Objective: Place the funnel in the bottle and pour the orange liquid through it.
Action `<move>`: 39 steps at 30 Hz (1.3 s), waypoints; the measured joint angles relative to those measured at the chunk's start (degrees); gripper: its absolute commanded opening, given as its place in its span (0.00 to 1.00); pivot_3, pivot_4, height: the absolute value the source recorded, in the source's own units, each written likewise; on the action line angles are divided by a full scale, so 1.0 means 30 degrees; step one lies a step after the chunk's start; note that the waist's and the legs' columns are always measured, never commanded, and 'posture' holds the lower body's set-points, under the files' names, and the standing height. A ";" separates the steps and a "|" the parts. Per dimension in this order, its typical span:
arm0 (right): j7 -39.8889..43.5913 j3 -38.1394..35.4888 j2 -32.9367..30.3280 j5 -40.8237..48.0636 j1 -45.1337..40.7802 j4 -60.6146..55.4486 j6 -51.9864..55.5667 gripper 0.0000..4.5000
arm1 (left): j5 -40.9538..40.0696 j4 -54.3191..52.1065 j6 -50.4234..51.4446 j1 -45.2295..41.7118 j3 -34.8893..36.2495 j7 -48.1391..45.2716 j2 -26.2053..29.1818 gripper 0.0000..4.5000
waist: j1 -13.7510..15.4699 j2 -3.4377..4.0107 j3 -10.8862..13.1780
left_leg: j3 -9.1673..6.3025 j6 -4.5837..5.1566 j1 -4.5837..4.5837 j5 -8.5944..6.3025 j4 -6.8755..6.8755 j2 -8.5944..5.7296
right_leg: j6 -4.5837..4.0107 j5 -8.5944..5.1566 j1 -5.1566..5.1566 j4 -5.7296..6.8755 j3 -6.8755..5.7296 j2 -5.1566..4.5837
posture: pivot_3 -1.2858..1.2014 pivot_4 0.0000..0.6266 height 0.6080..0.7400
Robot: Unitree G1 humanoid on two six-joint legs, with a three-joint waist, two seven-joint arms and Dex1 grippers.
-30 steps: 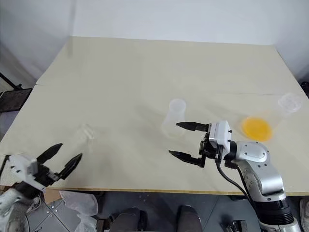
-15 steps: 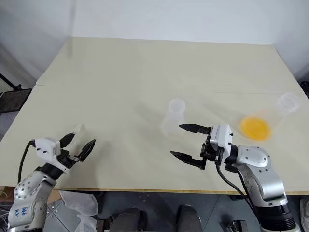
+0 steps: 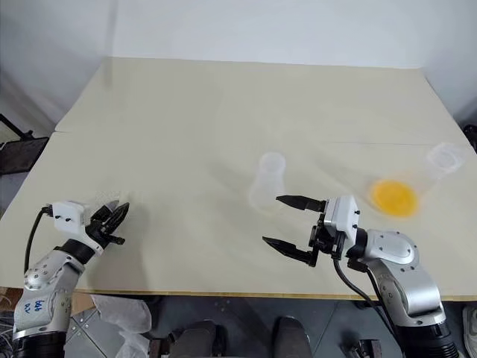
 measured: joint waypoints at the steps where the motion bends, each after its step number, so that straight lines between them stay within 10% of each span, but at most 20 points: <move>1: -0.0014 -0.0046 0.0000 0.0000 0.0060 -0.0006 -0.0056 1.00 | -0.0059 -0.0004 -0.0170 -0.0024 0.0064 -0.0100 0.0036 0.01 | 0.0043 0.0000 0.0000 | -0.0007 0.0000 0.0004 0.0000 0.0000 -0.0005 | 0.0000 0.0000 0.0013 0.0000 -0.0002 -0.0004 | 0.52 0.24 1.00; 13: -0.0694 -0.2247 -0.0013 0.0505 0.1958 -0.1485 -0.0300 1.00 | -0.3405 -0.0657 -0.0380 -0.2983 -0.0588 -0.5831 0.1790 0.01 | 0.0256 0.0002 -0.0002 | -0.0006 0.0000 0.0002 0.0000 -0.0001 -0.0010 | 0.0000 0.0000 0.0012 -0.0005 -0.0013 -0.0002 | 0.52 0.24 1.00; 20: -0.2478 -0.4443 0.0233 0.0749 0.3979 -0.2696 -0.0310 1.00 | -0.2166 0.1165 -0.0367 -1.1493 -0.5522 -1.0972 0.3613 0.01 | 0.0417 -0.0001 -0.0001 | 0.0125 0.0000 -0.0039 -0.0002 0.0004 -0.0032 | 0.0000 0.0000 -0.0005 -0.0004 -0.0065 0.0010 | 0.52 0.24 1.00; 27: -0.5198 -0.6043 0.2744 0.0515 0.6516 -0.4080 -0.1496 1.00 | 0.2093 0.7932 -0.4162 -2.1329 -1.1055 -1.6038 0.1707 0.01 | 0.0312 0.0008 -0.0006 | 0.0269 0.0001 -0.0032 -0.0002 -0.0059 -0.0030 | 0.0001 -0.0001 -0.0062 -0.0013 -0.0054 0.0008 | 0.52 0.24 1.00; 39: -0.7332 -0.5000 0.5206 -0.1348 0.9121 -0.5629 -0.3253 1.00 | 0.6188 1.5745 -1.0395 -2.5370 -1.3140 -1.7342 -0.0603 0.01 | 0.0043 0.0005 -0.0003 | 0.0297 0.0000 -0.0045 0.0000 -0.0026 0.0002 | 0.0001 -0.0001 -0.0096 -0.0003 -0.0046 0.0014 | 0.52 0.24 1.00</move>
